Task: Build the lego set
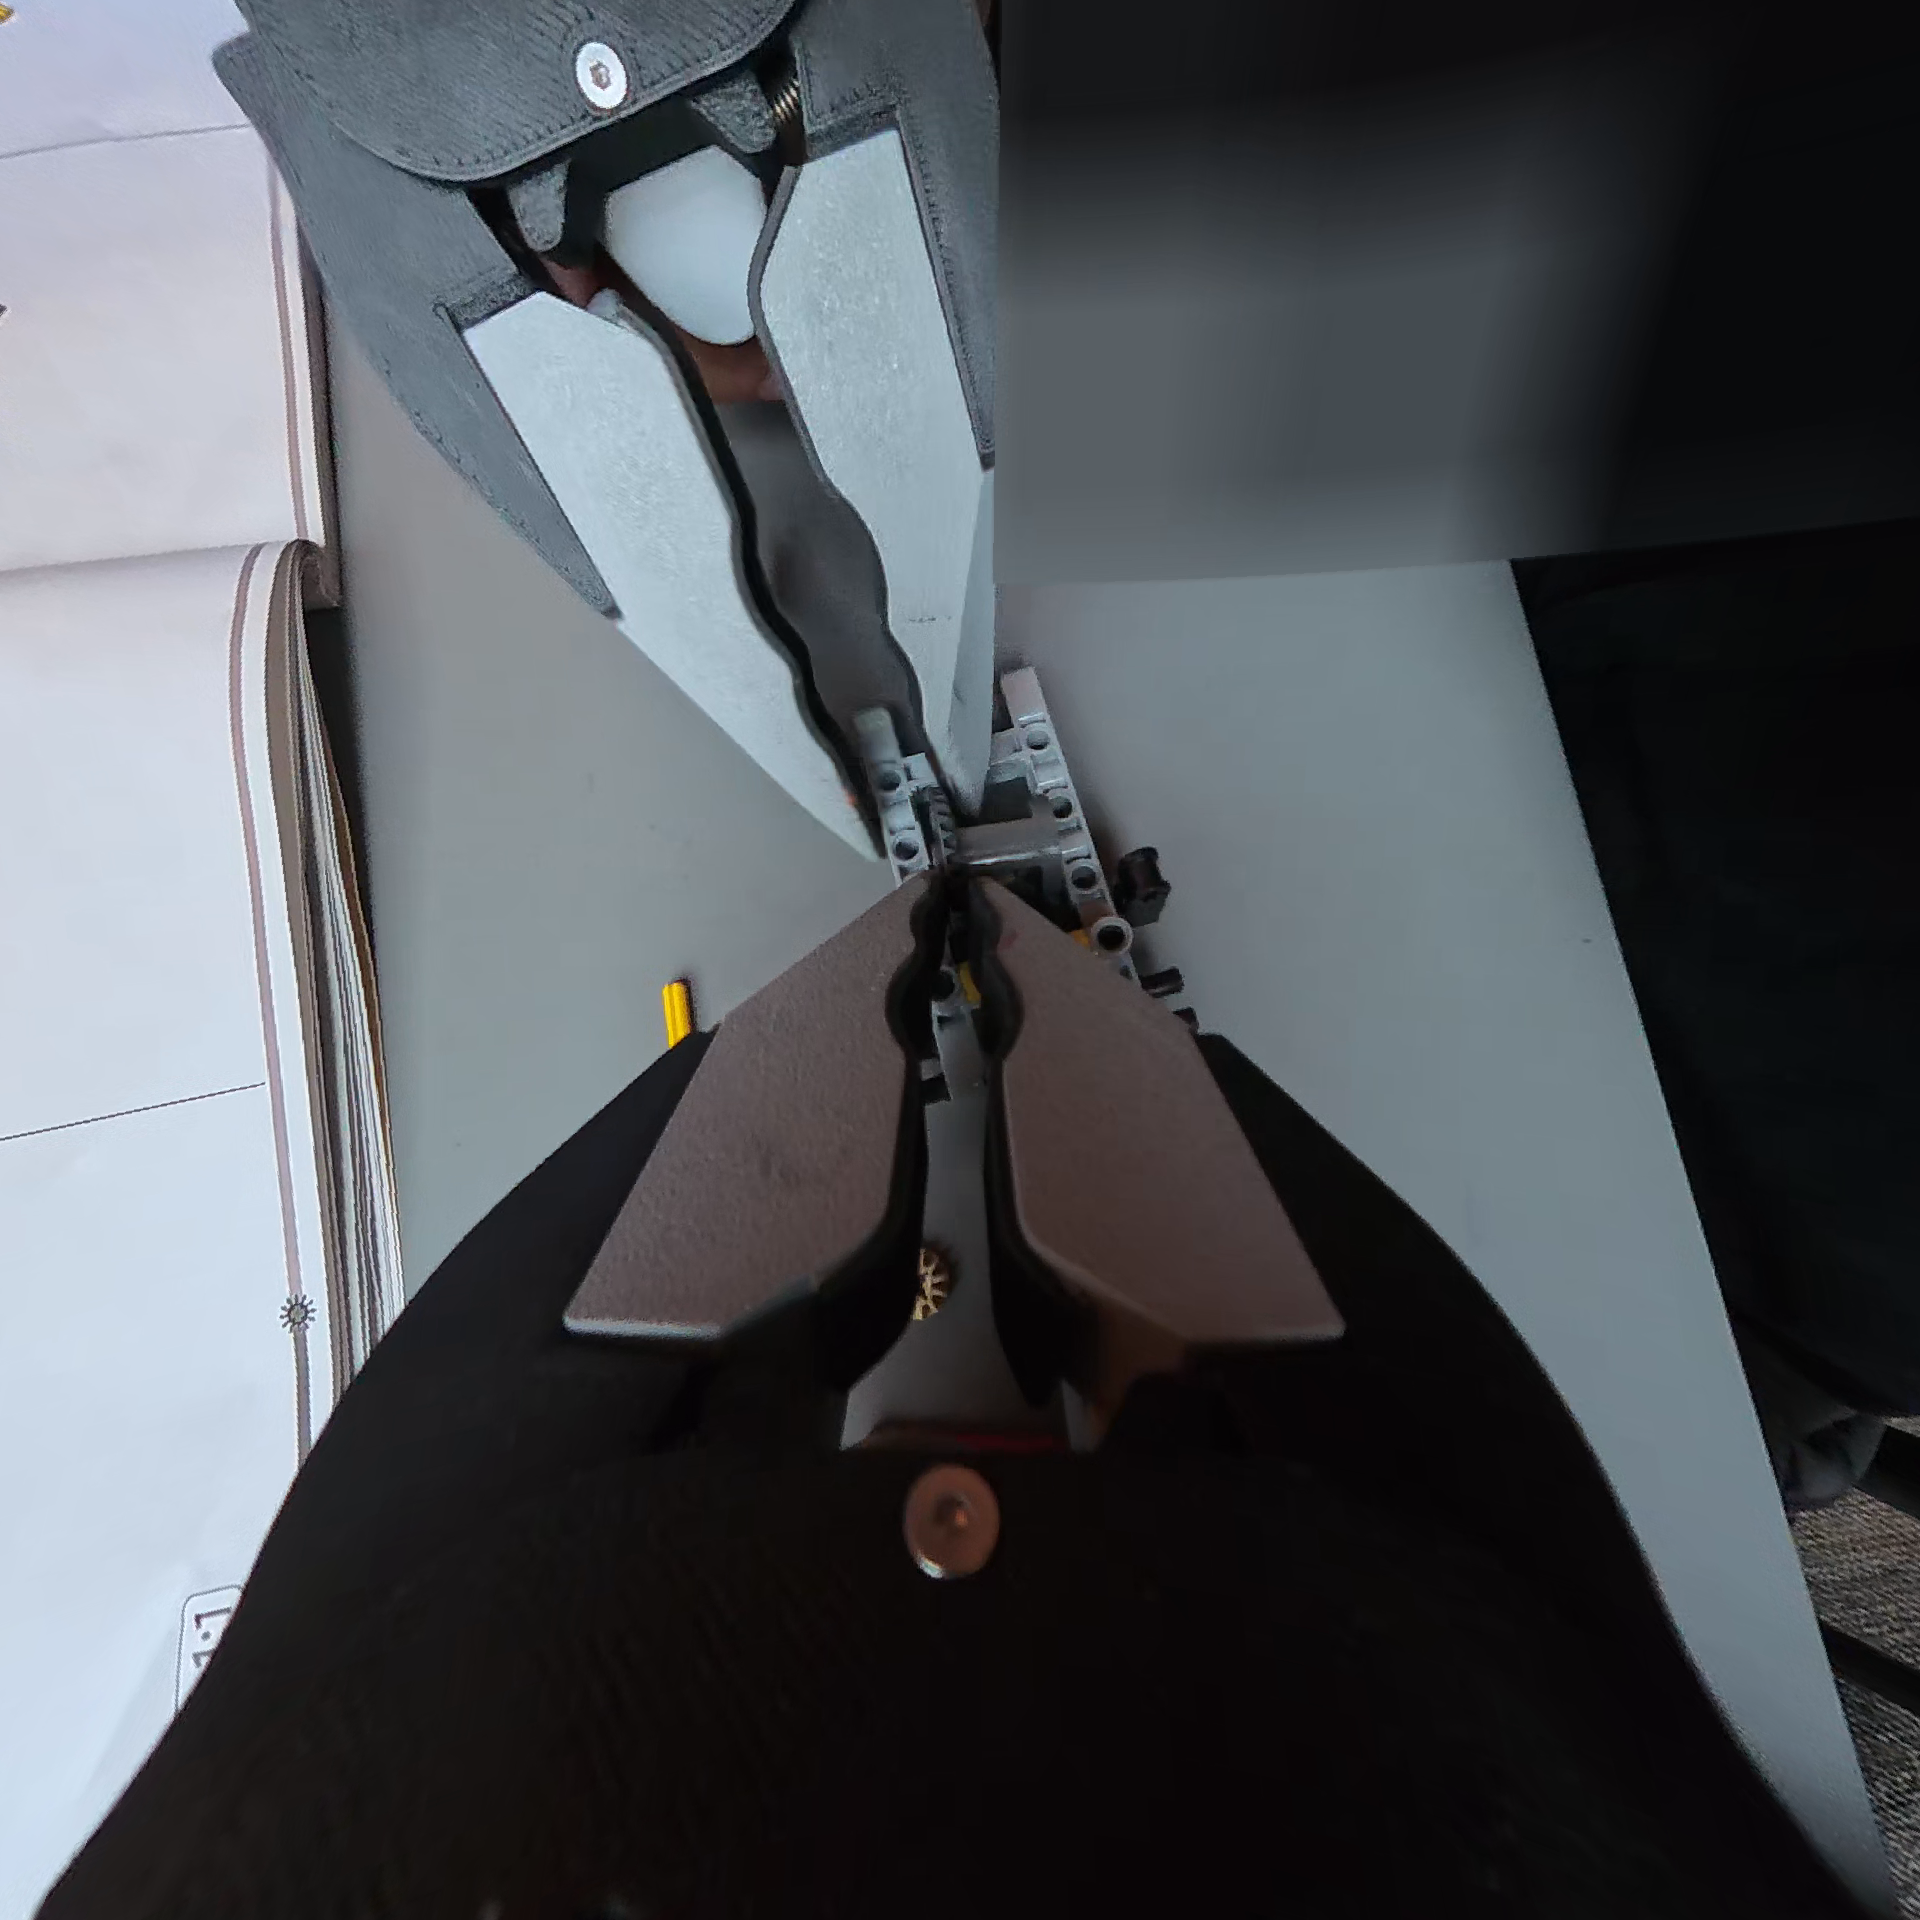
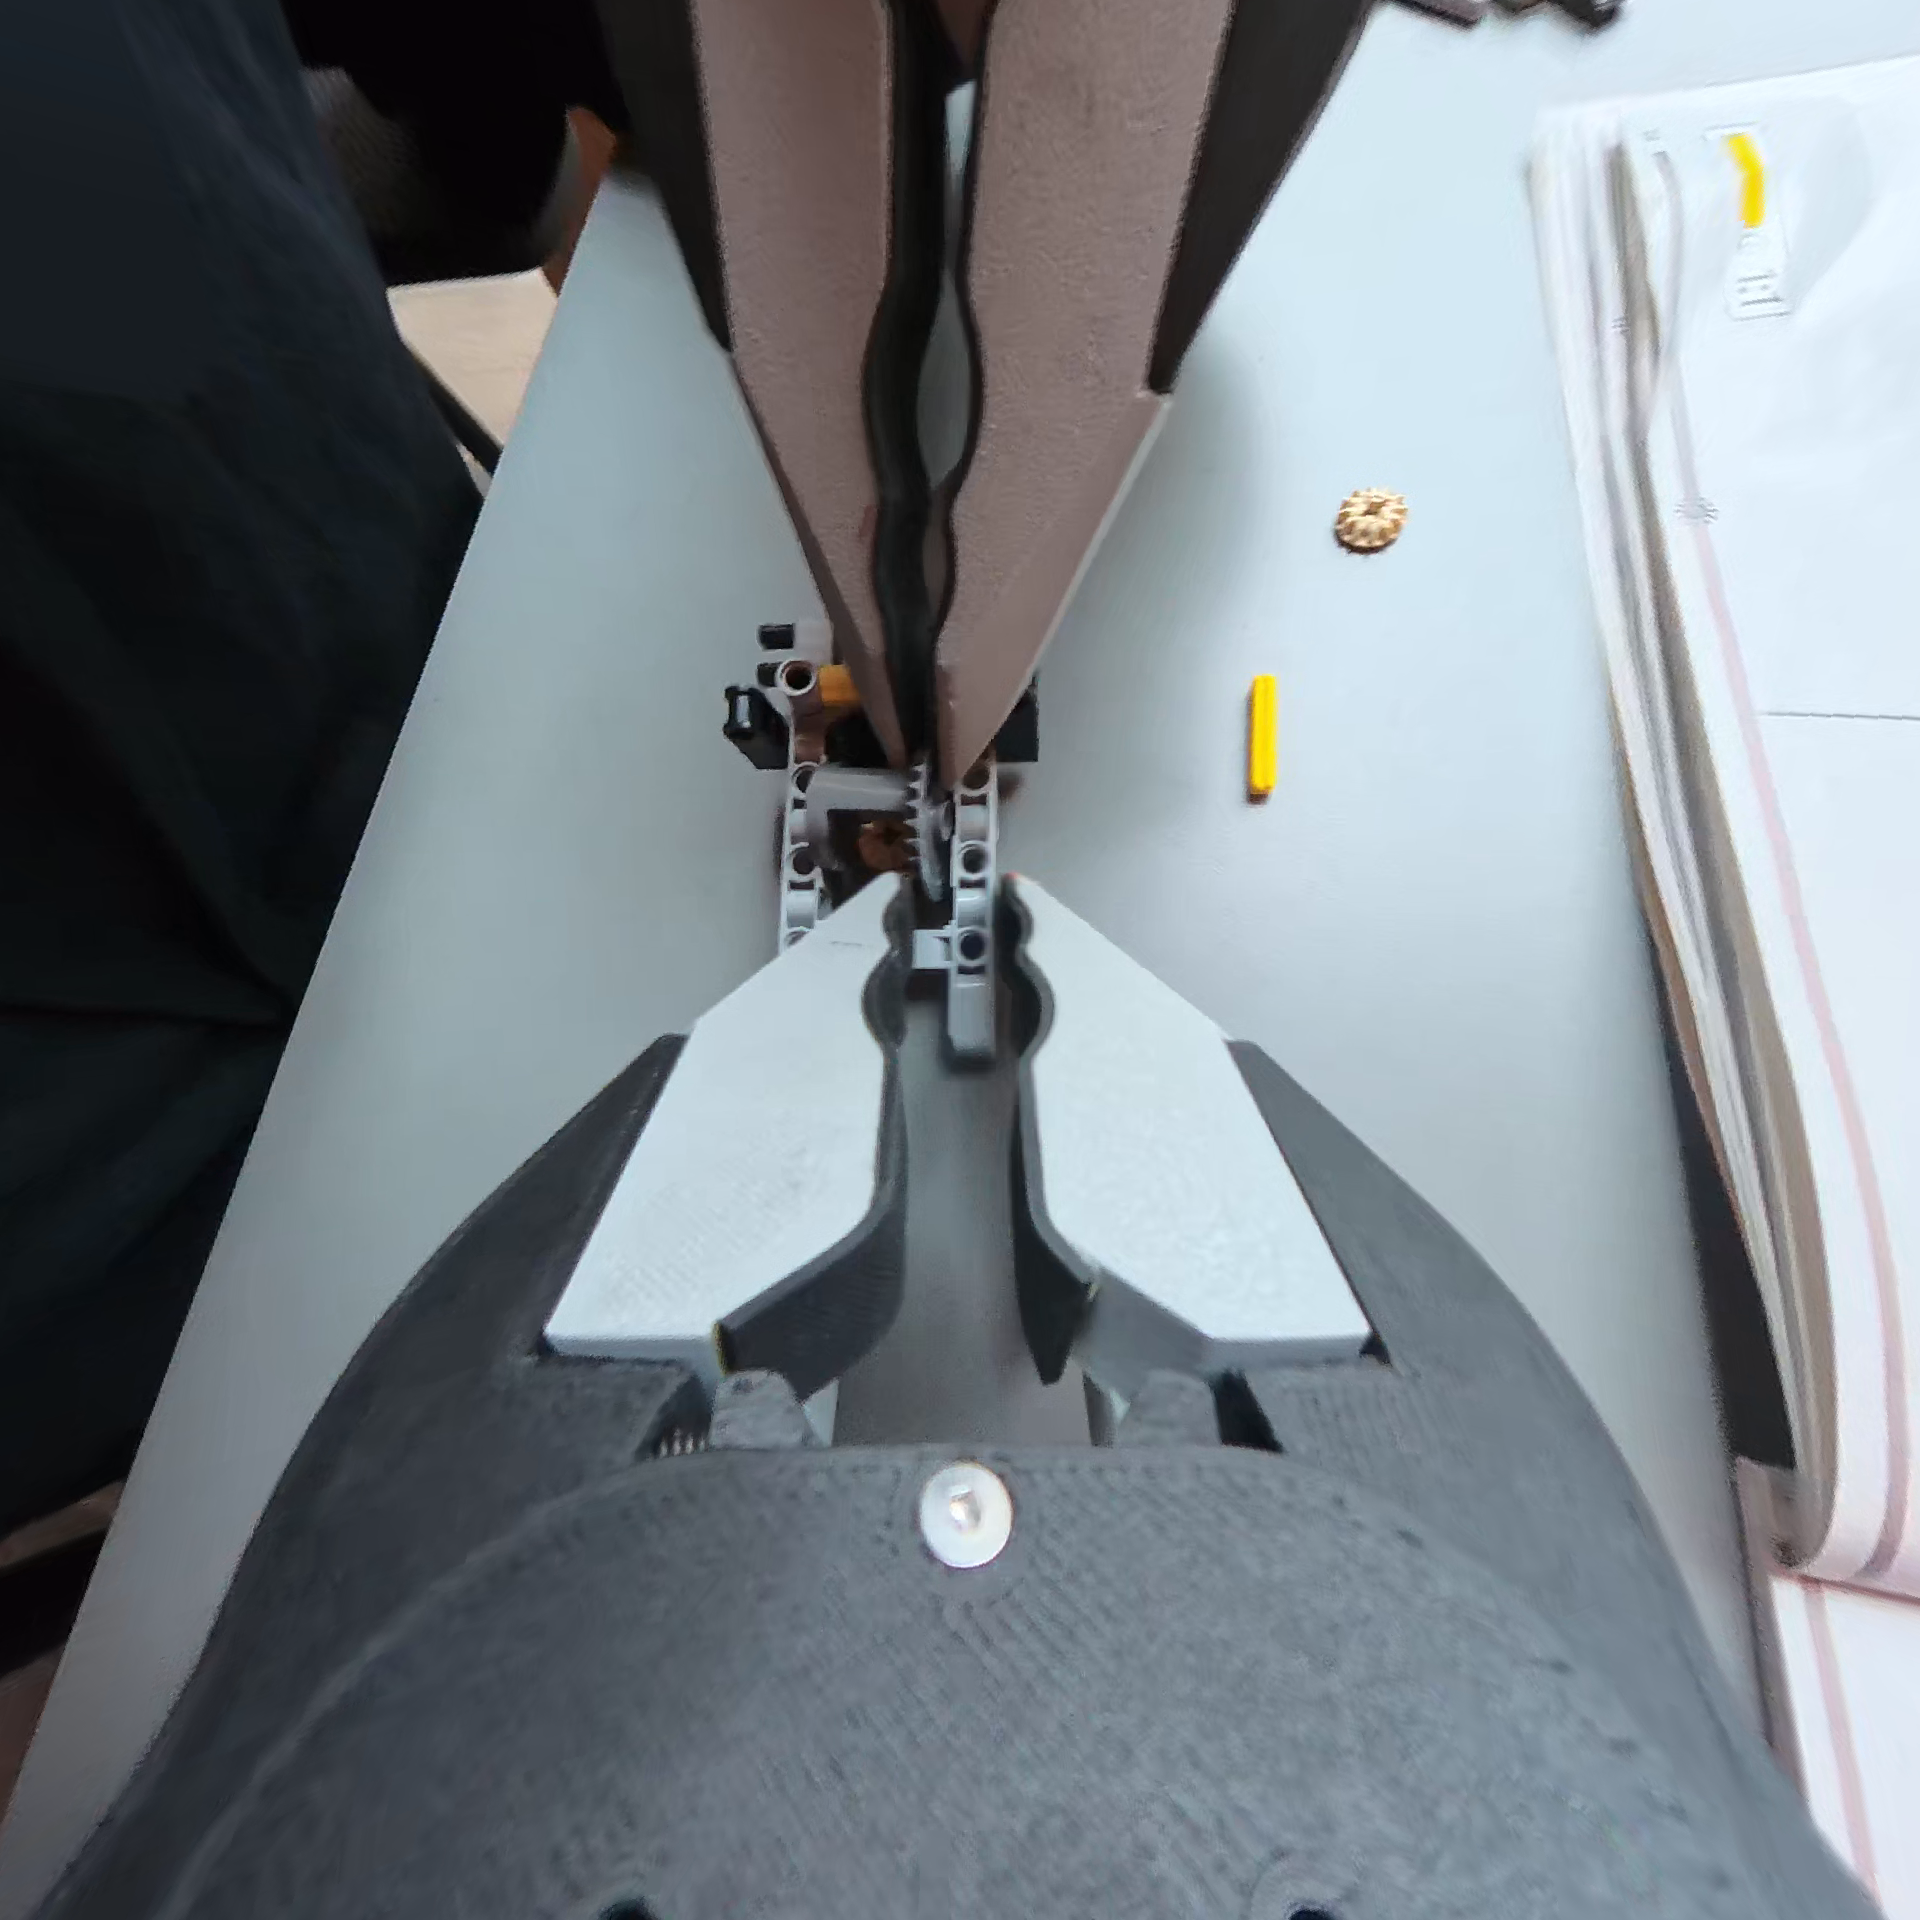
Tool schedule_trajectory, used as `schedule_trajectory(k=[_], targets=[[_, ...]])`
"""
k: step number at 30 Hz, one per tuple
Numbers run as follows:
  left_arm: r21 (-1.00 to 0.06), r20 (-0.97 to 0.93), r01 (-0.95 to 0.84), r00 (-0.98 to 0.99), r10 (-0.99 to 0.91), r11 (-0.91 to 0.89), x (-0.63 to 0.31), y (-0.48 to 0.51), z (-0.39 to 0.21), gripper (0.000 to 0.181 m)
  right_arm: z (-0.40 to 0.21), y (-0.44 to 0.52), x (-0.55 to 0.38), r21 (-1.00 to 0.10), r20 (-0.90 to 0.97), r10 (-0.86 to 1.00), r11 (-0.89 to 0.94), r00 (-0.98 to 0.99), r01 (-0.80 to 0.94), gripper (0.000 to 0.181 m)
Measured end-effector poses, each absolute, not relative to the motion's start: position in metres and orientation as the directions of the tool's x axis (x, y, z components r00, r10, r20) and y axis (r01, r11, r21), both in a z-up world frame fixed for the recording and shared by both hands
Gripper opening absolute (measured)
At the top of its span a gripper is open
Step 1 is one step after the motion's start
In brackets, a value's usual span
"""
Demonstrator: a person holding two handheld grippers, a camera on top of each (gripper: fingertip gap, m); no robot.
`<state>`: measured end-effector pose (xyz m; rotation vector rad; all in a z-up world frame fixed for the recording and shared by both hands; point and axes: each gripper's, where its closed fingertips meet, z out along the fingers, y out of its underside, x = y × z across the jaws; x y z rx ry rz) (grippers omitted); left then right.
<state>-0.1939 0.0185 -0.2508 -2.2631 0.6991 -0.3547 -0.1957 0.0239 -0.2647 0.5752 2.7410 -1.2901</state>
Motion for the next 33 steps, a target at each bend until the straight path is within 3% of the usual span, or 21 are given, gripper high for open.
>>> schedule_trajectory(k=[18, 27, 33], targets=[[-0.723, 0.078, -0.344, 0.821, -0.566, -0.599, -0.195, 0.019, -0.25, 0.002, -0.258, 0.026, -0.2, -0.743, 0.011, 0.351, 0.63, -0.936, 0.227, 0.007], [-0.724, 0.084, -0.319, 0.839, -0.537, -0.612, -0.201, 0.021, -0.248, 0.021, -0.256, 0.029, -0.203, -0.745, 0.053, 0.369, 0.633, -0.928, 0.209, 0.007], [-0.72, 0.112, -0.29, 0.848, -0.518, -0.631, -0.204, 0.022, -0.249, 0.022, -0.256, 0.029, -0.203, -0.749, 0.068, 0.372, 0.632, -0.926, 0.2, 0.007]])
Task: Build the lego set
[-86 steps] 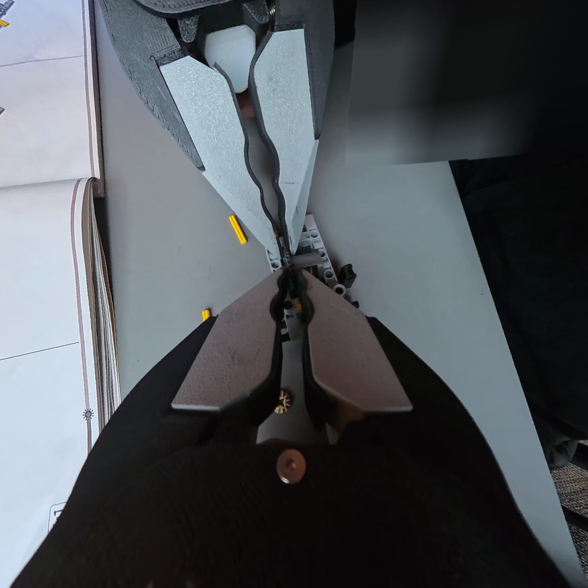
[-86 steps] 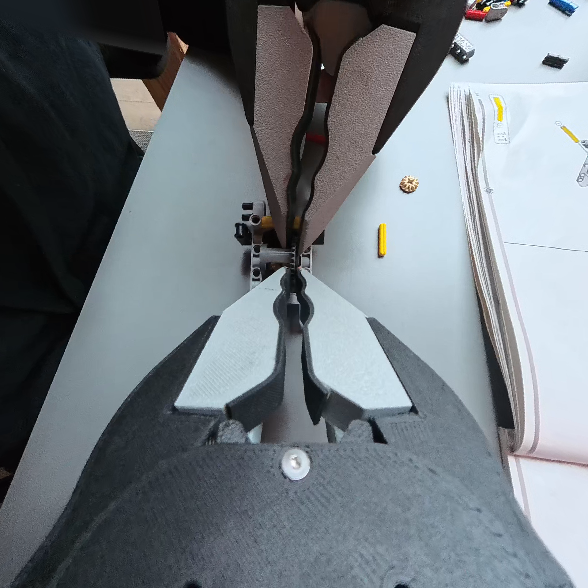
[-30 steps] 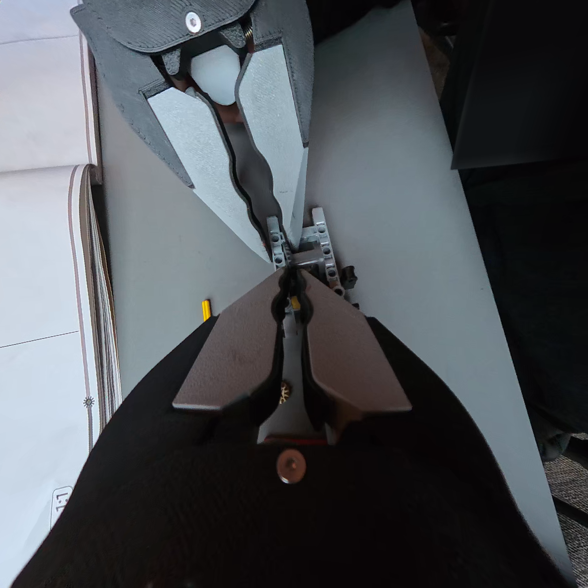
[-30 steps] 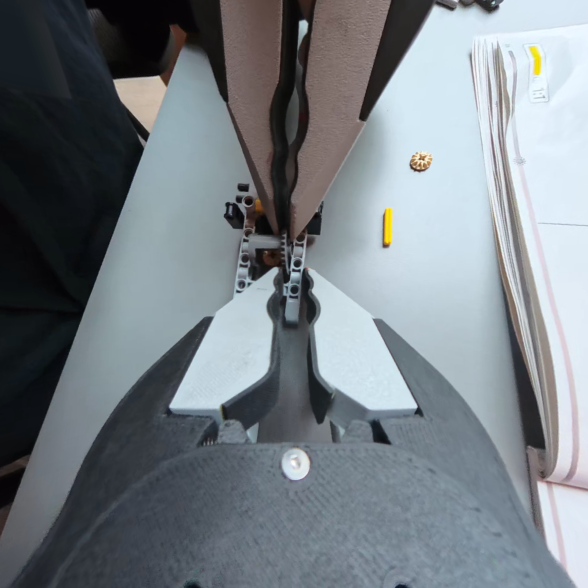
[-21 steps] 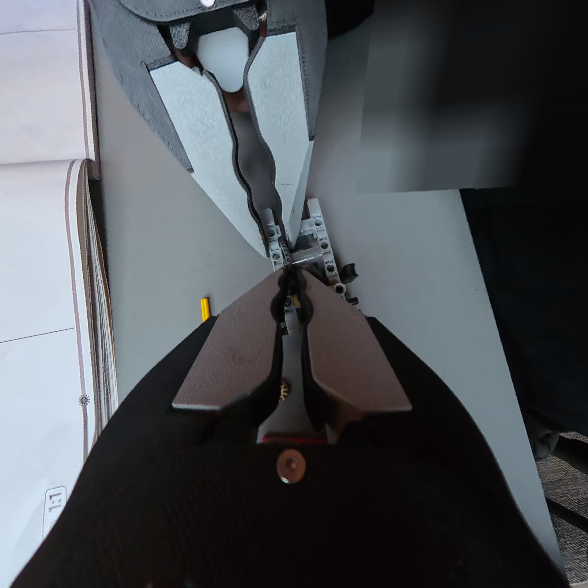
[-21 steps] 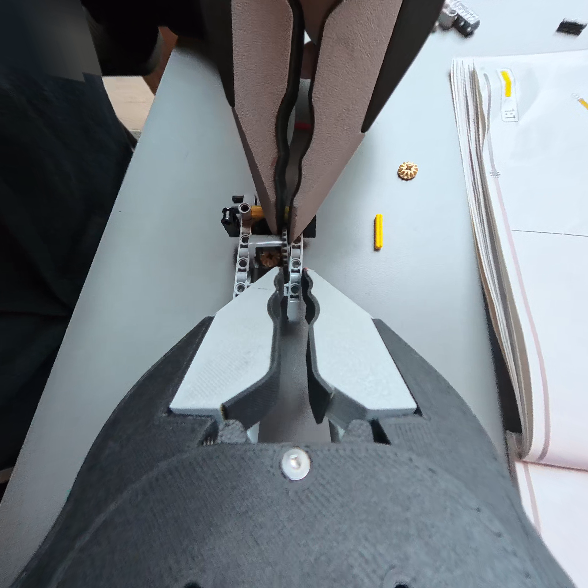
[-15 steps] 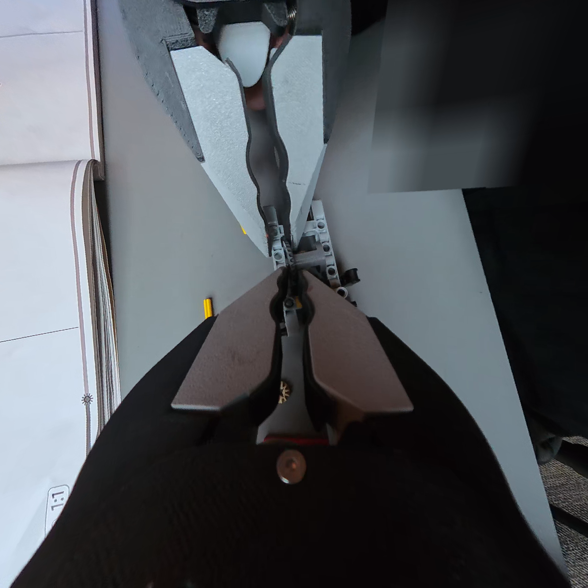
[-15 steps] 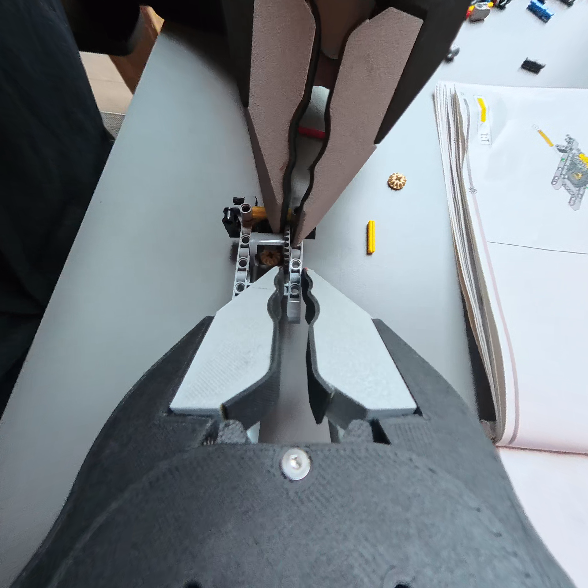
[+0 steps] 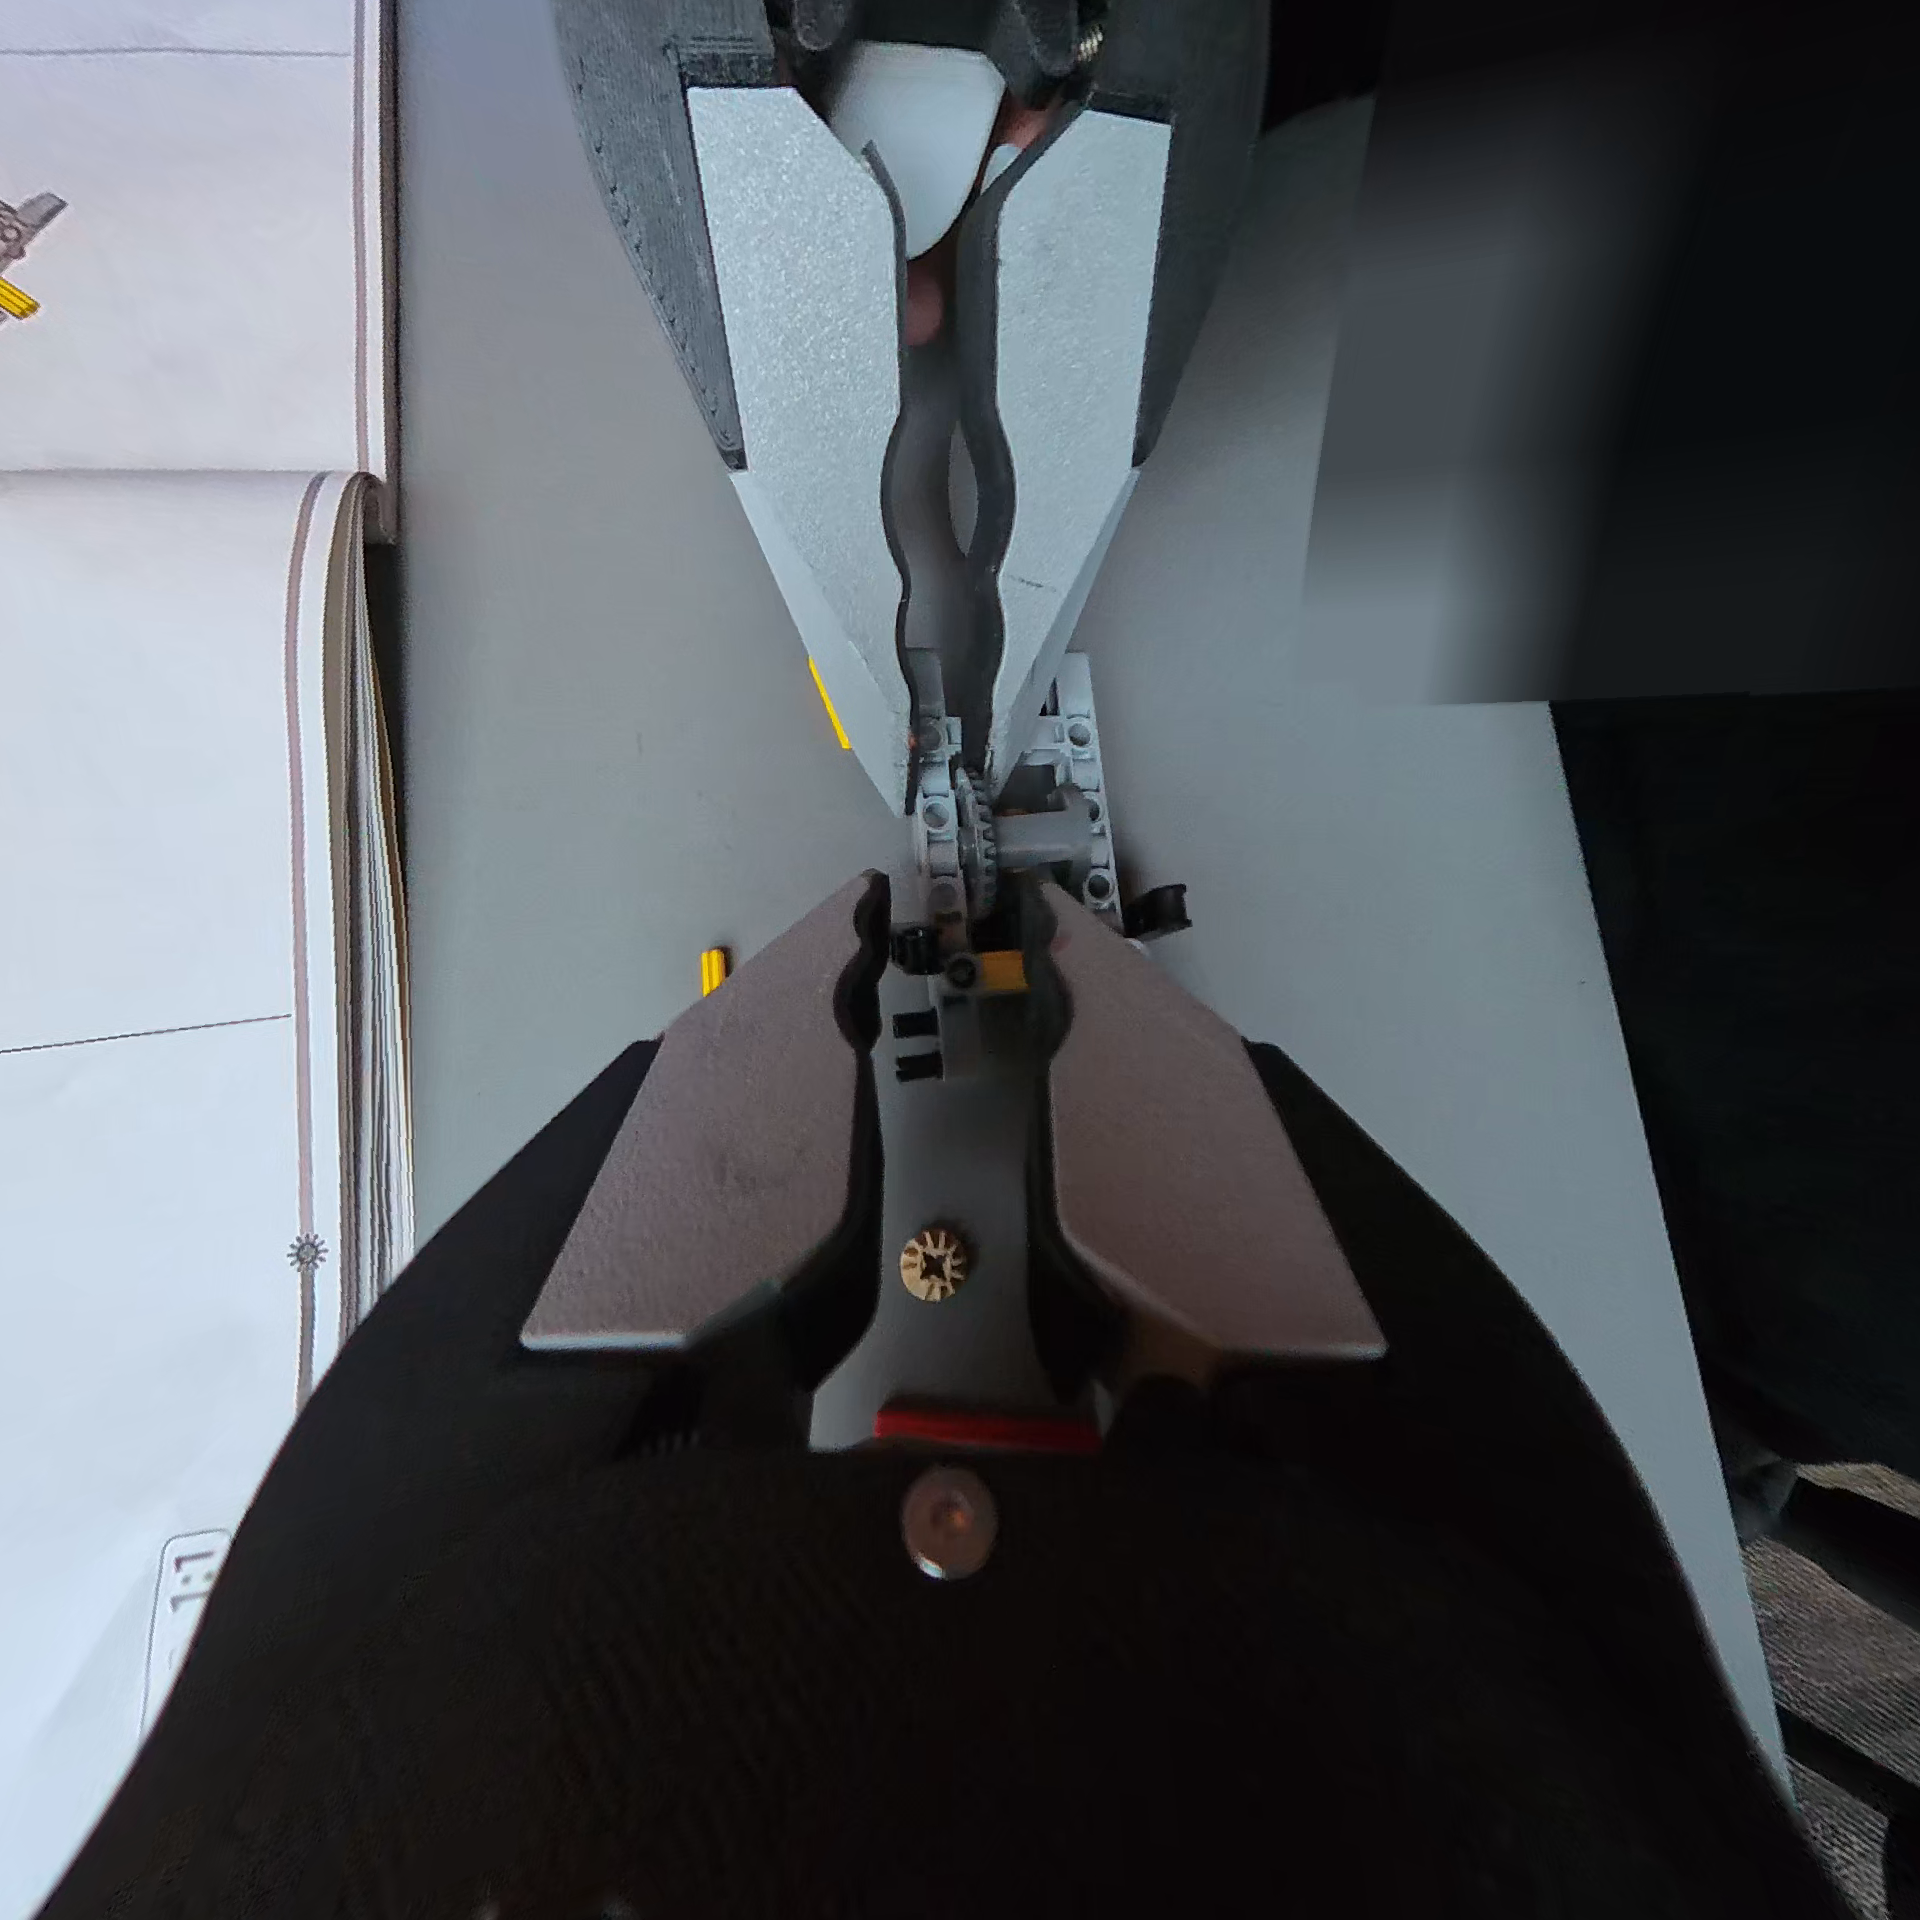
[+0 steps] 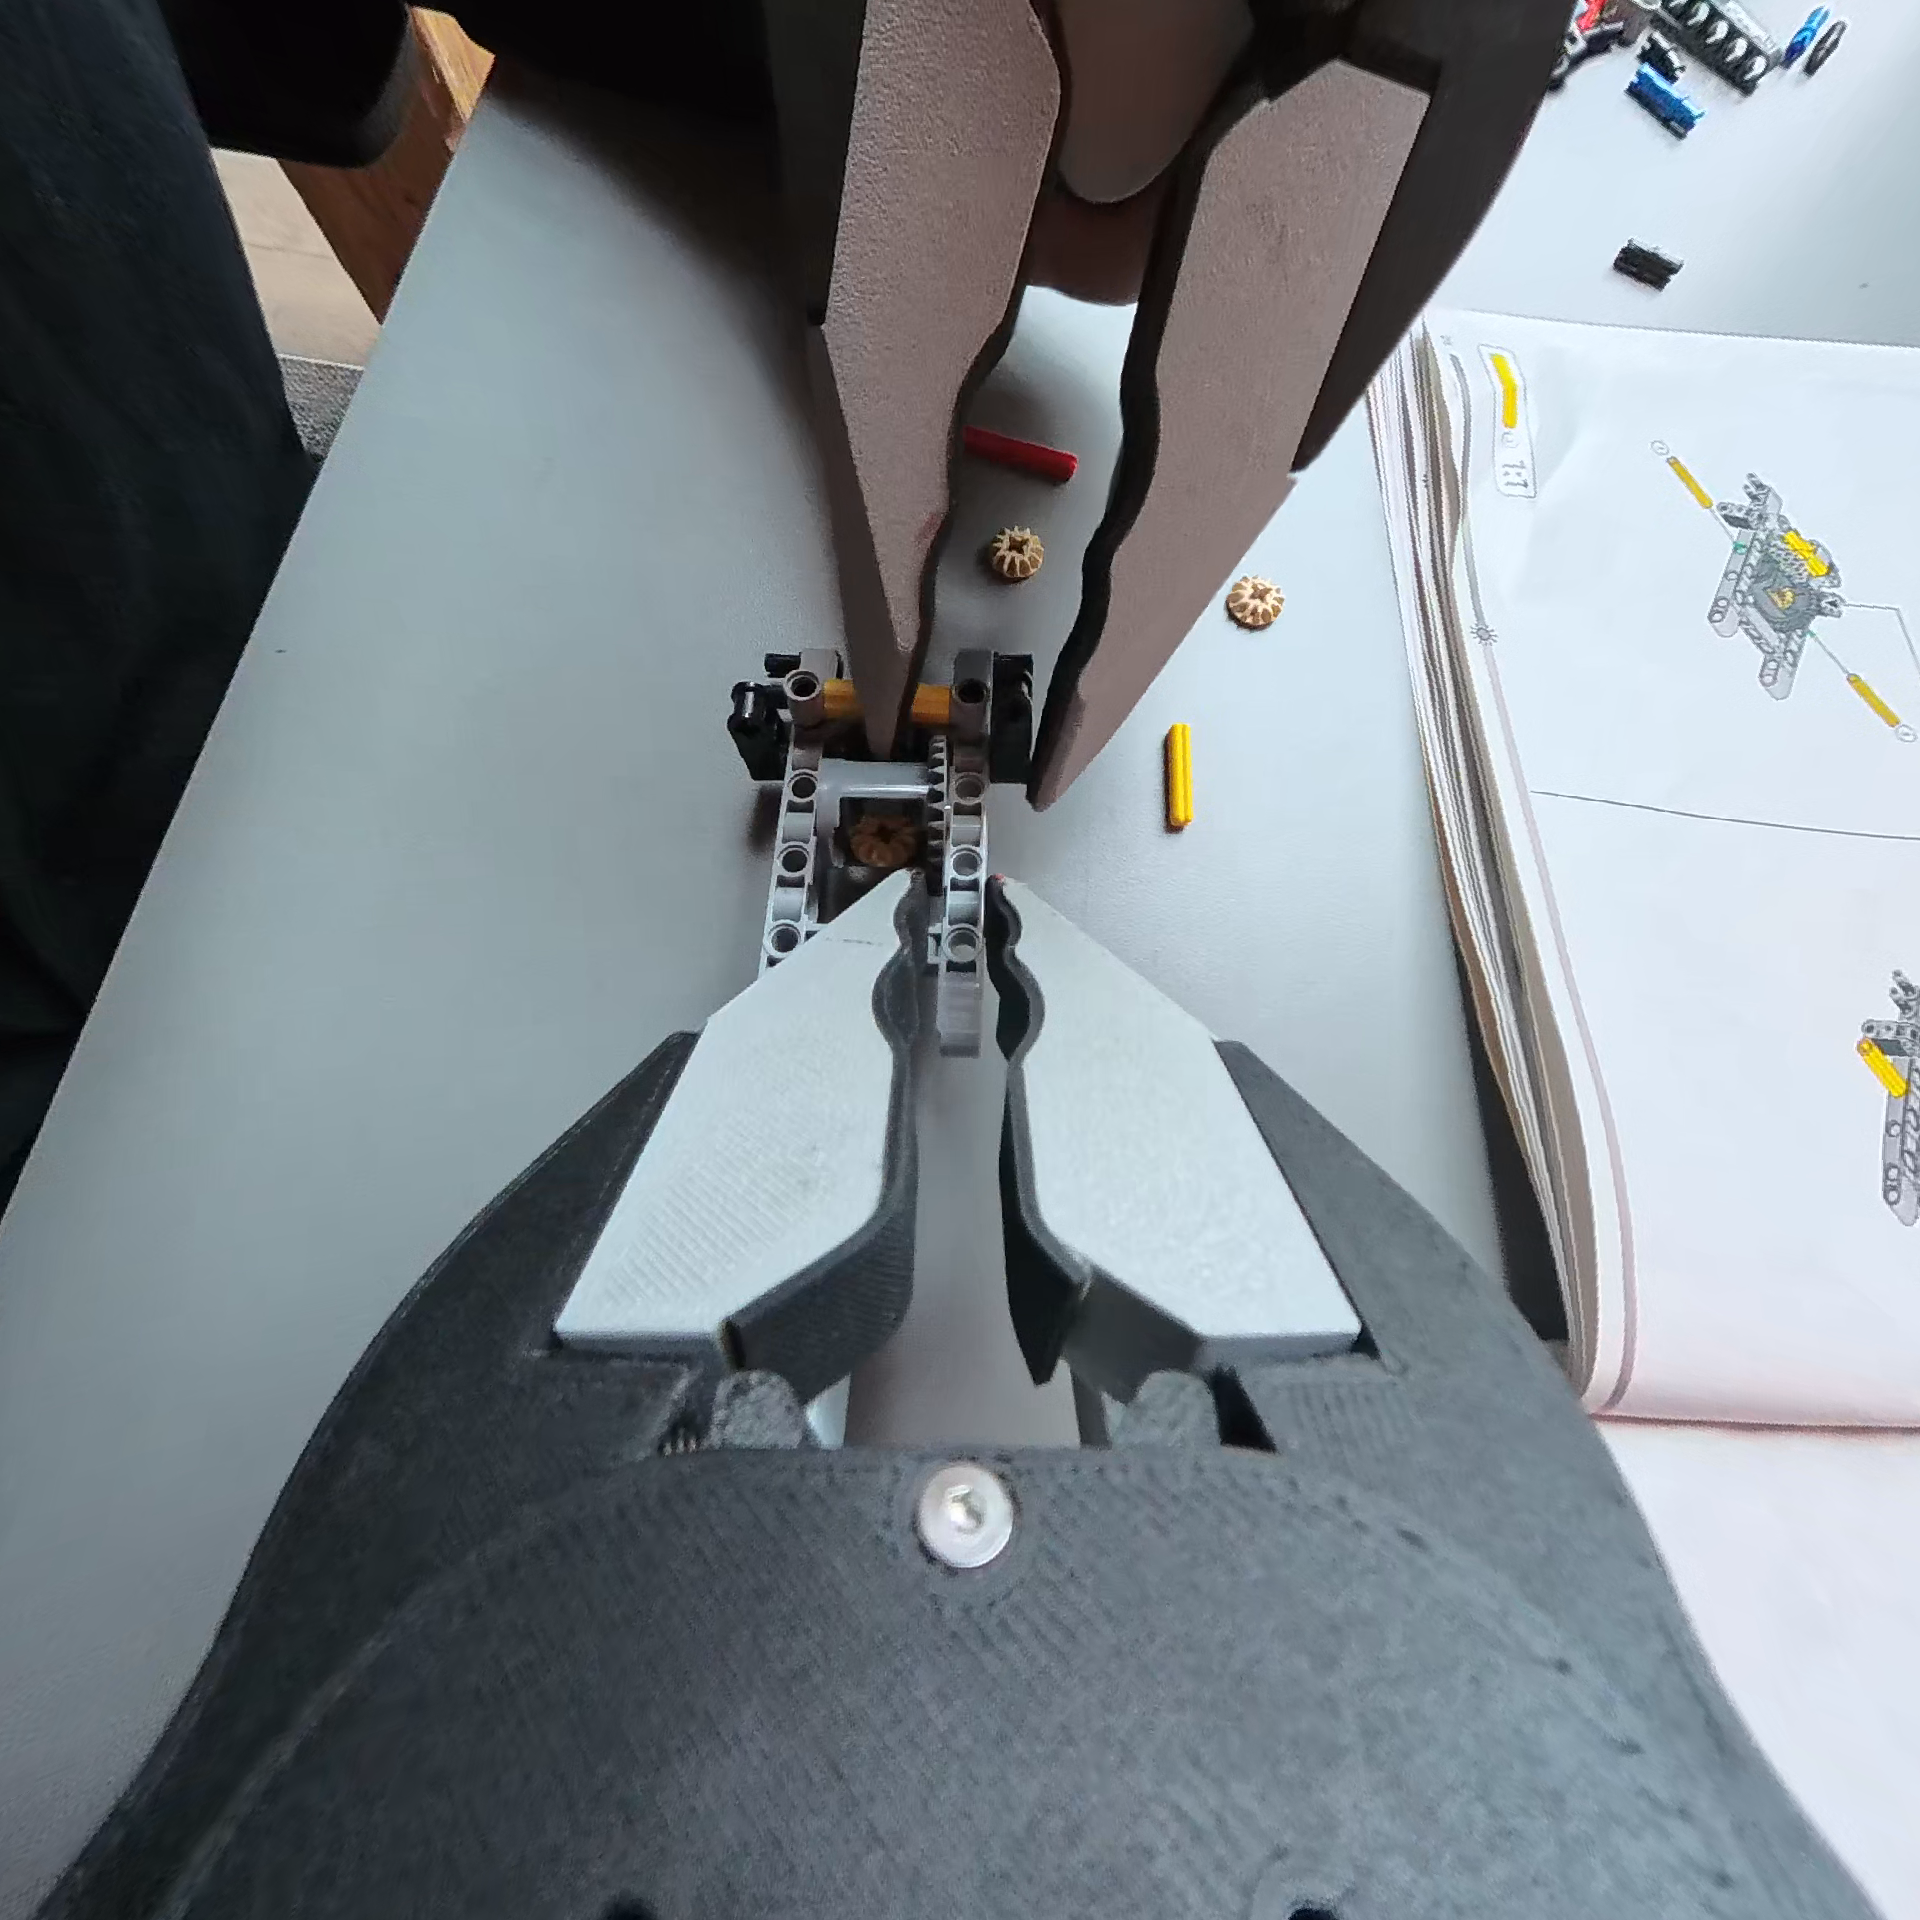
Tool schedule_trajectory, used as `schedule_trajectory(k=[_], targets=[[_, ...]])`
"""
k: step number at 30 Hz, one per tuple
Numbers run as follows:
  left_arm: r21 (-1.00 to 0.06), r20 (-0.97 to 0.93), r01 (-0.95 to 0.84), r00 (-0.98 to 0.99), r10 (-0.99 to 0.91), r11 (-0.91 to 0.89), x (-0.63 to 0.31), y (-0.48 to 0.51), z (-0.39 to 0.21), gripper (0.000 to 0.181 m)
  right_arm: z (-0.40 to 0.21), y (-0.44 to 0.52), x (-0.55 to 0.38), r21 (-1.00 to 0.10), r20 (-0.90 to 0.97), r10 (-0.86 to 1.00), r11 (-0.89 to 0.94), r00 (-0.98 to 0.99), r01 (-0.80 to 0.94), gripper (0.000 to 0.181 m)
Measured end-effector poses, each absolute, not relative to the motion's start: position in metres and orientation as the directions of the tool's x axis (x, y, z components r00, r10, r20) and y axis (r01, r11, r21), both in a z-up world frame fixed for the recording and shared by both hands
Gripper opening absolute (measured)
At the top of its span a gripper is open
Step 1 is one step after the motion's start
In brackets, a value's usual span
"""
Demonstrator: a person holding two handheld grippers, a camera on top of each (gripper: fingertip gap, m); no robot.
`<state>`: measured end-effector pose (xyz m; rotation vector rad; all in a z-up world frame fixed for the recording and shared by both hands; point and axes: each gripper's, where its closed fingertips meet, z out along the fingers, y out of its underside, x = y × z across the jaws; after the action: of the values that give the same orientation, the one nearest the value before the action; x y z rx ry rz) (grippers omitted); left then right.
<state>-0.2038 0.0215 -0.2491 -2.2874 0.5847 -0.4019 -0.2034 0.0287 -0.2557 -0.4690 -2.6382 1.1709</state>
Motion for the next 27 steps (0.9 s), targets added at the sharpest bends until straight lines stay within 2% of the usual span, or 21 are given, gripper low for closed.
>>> schedule_trajectory(k=[8, 15, 22, 23, 27], targets=[[-0.703, 0.128, -0.293, 0.844, -0.52, -0.648, -0.2, 0.0207, -0.2532, 0.023, -0.2554, 0.0266, -0.2041, -0.73, 0.145, 0.363, 0.667, -0.921, 0.148, 0.007], [-0.721, 0.164, -0.256, 0.84, -0.518, -0.644, -0.2018, 0.02, -0.2476, 0.023, -0.2529, 0.0277, -0.204, -0.744, 0.13, 0.372, 0.65, -0.919, 0.158, 0.007], [-0.732, 0.067, -0.331, 0.834, -0.547, -0.595, -0.1998, 0.0212, -0.2458, 0.011, -0.2539, 0.0273, -0.2017, -0.74, 0.128, 0.37, 0.653, -0.92, 0.159, 0.008], [-0.733, 0.063, -0.344, 0.824, -0.563, -0.586, -0.197, 0.0202, -0.2456, 0.003, -0.2548, 0.0277, -0.202, -0.738, 0.126, 0.373, 0.654, -0.919, 0.164, 0.007], [-0.735, 0.04, -0.36, 0.823, -0.567, -0.575, -0.1967, 0.0206, -0.246, 0.001, -0.2551, 0.0283, -0.2019, -0.746, 0.093, 0.383, 0.638, -0.919, 0.191, 0.007]])
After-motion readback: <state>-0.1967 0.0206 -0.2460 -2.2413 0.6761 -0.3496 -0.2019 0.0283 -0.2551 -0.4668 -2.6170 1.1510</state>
